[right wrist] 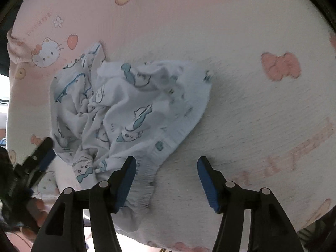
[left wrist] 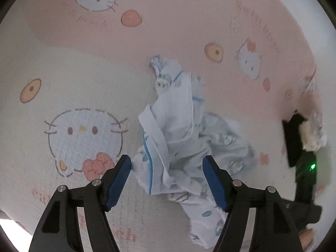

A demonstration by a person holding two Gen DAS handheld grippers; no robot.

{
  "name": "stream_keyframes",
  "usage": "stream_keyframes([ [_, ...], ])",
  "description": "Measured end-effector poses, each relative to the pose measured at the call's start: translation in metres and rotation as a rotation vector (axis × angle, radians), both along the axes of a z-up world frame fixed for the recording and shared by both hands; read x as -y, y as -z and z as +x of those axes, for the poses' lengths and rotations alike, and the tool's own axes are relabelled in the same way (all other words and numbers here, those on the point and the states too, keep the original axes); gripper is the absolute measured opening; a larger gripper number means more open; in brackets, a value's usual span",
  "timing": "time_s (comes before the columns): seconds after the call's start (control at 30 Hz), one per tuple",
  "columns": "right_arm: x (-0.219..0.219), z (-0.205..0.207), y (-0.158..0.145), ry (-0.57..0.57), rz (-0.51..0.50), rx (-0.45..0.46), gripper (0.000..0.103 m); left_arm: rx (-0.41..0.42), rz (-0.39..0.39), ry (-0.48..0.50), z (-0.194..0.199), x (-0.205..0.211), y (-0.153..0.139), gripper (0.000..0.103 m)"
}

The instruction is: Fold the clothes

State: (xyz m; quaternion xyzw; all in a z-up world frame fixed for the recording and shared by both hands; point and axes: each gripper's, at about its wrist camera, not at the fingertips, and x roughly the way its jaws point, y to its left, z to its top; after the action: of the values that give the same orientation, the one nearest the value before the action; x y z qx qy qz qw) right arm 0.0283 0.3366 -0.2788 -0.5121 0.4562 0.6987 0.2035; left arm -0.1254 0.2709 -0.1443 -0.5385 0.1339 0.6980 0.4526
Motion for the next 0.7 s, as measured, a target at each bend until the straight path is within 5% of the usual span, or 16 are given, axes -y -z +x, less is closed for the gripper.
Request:
stream_keyframes([
  [0.33, 0.035, -0.021, -0.005, -0.094, 0.105, 0.016, 0.067, -0.178, -0.101, 0.1, 0.014, 0.0, 0.014, 0.069],
  [0.7, 0.075, -0.042, -0.008, -0.236, 0.361, 0.08, 0.064, -0.119, -0.117, 0.113, 0.005, -0.008, 0.03, 0.069],
])
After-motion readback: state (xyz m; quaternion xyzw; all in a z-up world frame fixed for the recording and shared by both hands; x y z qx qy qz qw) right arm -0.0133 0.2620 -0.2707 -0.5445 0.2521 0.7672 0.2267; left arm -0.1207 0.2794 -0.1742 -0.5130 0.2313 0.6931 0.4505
